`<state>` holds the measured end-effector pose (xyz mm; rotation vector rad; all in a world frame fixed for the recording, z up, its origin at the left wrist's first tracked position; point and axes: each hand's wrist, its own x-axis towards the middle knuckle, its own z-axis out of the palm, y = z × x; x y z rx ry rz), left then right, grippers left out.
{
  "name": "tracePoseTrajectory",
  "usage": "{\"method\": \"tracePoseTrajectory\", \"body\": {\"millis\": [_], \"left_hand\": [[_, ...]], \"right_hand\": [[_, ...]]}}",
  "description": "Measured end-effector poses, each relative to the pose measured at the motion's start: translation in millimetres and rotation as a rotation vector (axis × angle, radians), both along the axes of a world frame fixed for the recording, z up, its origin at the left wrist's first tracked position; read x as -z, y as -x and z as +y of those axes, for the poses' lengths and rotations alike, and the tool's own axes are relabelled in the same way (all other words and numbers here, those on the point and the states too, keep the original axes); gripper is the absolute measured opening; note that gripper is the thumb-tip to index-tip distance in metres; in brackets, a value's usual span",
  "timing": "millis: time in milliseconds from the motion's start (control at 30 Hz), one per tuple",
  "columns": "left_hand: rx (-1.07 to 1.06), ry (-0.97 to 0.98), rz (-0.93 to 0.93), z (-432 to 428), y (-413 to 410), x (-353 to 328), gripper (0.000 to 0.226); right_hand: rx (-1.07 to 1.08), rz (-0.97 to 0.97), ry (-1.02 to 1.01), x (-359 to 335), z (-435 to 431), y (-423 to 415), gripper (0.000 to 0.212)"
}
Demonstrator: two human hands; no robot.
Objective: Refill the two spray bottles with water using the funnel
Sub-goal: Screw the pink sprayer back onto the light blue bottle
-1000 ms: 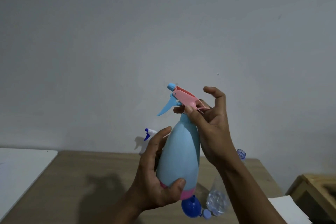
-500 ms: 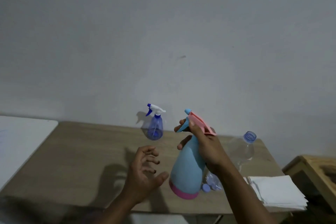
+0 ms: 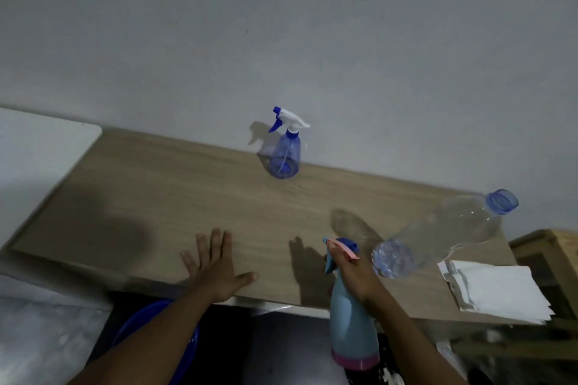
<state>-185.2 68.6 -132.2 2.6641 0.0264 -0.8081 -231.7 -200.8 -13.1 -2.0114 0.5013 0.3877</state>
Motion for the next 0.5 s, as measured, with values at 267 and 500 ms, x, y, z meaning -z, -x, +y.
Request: {"method": "tracePoseTrajectory", "body": {"millis": [267, 500], "left_hand": [[-0.003, -0.003, 0.011, -1.1, 0.0, -0.1, 0.127], [-0.055, -0.042, -0.178, -8.3, 4.4, 2.8, 0.125]], "right_hand": [[0.056, -0.009, 0.132, 17.0, -12.2, -1.7, 0.054], [0.208, -0.254, 0.093, 2.1, -27.8, -12.2, 0.027]]}}
